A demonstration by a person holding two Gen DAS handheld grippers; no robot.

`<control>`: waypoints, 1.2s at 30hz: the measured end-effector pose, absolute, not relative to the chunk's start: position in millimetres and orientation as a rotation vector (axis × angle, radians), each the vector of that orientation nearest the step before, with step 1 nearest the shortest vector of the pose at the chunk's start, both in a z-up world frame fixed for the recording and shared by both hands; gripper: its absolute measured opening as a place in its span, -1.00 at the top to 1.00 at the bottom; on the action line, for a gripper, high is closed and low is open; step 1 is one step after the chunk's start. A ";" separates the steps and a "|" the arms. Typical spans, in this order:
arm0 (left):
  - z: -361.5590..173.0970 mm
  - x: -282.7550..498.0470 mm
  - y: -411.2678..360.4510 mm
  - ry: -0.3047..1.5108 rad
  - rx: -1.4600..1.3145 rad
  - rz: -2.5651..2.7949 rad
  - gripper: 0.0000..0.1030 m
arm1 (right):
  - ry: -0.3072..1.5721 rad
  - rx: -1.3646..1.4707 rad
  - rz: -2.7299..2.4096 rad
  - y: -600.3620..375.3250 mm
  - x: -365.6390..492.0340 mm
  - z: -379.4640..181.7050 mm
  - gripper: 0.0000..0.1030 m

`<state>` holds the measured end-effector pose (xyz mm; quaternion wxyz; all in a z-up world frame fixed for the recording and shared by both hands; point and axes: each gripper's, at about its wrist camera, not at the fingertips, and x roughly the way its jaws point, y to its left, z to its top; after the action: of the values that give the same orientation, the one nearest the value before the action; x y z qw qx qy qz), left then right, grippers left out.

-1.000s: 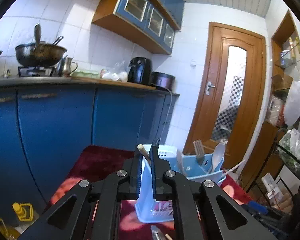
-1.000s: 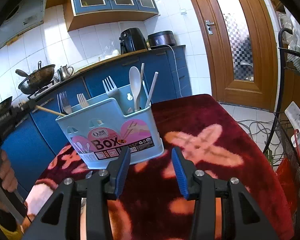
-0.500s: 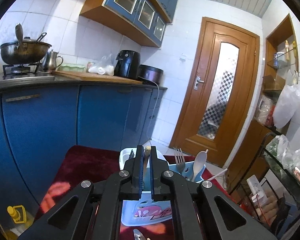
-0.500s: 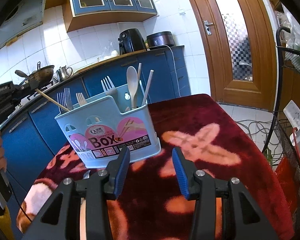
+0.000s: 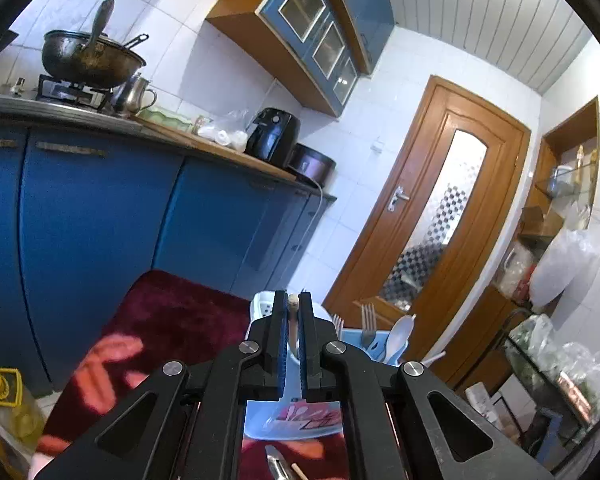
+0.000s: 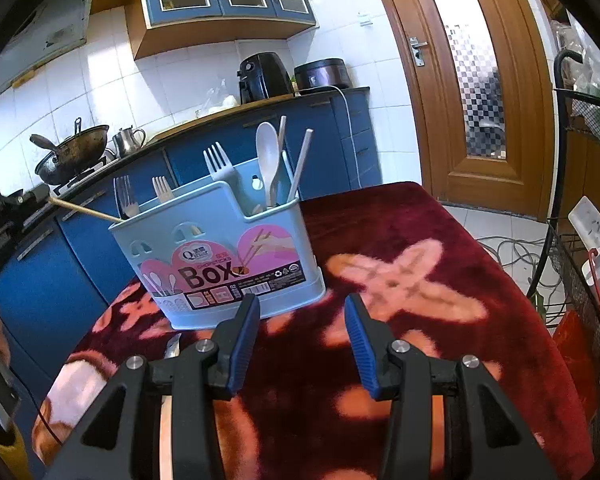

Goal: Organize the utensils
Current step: 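Move both open tools back from the holder toward the rug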

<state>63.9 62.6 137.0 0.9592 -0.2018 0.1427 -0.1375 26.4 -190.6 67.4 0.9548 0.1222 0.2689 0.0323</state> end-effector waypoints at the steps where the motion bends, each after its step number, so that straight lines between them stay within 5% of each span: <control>1: 140.5 61.8 62.8 0.281 -0.405 -0.279 0.92 | 0.547 0.244 0.065 -189.1 26.3 67.4 0.08; 18: 187.4 76.7 7.1 0.366 -0.146 -0.261 0.92 | 0.544 0.255 0.061 -191.9 23.7 66.1 0.08; 28: 147.4 109.5 -15.0 0.534 -0.118 -0.284 0.88 | 0.548 0.274 0.056 -199.9 22.2 63.4 0.08; 31: 141.8 104.5 -18.1 0.545 -0.096 -0.279 0.66 | 0.551 0.279 0.054 -200.6 22.6 63.0 0.08; 33: 141.2 99.9 -18.6 0.537 -0.086 -0.273 0.23 | 0.554 0.276 0.054 -199.7 22.2 63.0 0.08; 36: 142.1 89.6 -18.3 0.516 -0.071 -0.271 0.16 | 0.552 0.273 0.058 -198.4 21.0 63.8 0.08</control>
<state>89.6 -18.3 142.1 0.9573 -0.0352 0.2542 -0.1336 21.0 -198.4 63.8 0.9525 0.1343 0.2718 0.0285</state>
